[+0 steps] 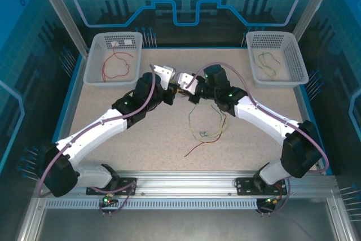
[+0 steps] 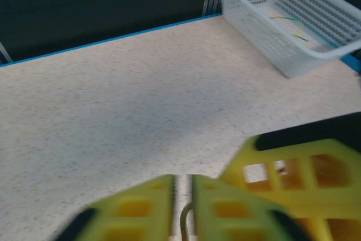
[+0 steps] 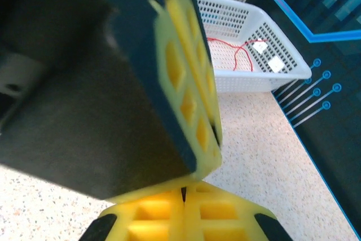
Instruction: Untangle the cables
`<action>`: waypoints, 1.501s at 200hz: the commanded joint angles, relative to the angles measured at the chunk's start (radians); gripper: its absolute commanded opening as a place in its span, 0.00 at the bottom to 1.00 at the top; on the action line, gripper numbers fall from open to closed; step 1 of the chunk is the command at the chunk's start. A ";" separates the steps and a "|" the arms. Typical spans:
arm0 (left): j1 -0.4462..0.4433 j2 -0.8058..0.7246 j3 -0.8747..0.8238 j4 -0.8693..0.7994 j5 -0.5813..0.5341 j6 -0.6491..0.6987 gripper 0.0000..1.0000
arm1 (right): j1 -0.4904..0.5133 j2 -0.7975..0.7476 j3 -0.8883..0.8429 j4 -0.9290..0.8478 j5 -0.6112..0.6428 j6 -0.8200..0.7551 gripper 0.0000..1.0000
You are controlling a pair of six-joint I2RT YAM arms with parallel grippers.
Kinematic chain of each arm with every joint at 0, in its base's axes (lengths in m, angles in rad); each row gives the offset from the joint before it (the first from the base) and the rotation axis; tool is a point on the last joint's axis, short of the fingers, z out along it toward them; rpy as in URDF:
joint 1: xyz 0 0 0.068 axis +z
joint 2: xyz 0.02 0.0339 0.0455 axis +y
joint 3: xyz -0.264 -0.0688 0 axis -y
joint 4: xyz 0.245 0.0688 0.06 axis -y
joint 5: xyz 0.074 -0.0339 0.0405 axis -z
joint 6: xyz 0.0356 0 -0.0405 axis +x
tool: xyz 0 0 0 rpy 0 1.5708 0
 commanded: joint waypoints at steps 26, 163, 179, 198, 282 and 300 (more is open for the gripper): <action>-0.012 -0.182 -0.154 0.210 -0.081 -0.036 0.62 | -0.058 -0.047 -0.016 0.081 -0.040 0.175 0.00; 0.318 -0.198 -0.433 0.204 0.024 -0.422 0.69 | 0.073 0.403 0.548 -0.664 0.149 0.084 0.64; 0.326 -0.205 -0.430 0.165 0.007 -0.424 0.70 | 0.072 0.518 0.675 -0.739 0.151 0.059 0.65; 0.350 -0.244 -0.464 0.159 -0.001 -0.451 0.71 | 0.069 0.632 0.764 -0.747 0.166 0.004 0.66; 0.303 -0.323 -0.462 0.107 0.135 -0.276 0.71 | 0.019 0.798 0.984 -0.857 0.079 0.025 0.66; 0.193 -0.334 -0.467 0.138 0.176 -0.185 0.71 | -0.016 0.652 0.845 -0.715 0.005 0.184 0.66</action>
